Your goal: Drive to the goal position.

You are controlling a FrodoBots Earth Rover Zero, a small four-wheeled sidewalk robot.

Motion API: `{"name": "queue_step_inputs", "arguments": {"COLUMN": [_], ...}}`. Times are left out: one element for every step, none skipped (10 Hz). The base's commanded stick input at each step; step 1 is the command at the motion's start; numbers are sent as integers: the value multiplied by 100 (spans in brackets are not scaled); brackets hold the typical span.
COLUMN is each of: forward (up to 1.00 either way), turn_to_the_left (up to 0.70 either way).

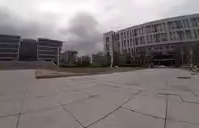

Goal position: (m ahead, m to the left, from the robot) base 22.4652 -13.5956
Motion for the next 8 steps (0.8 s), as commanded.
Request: {"name": "queue_step_inputs", "arguments": {"forward": [70, 70, 70, 70, 70, 70, 70, 70], "turn_to_the_left": [0, 0, -10, -35, -35, -35, -19, 0]}}
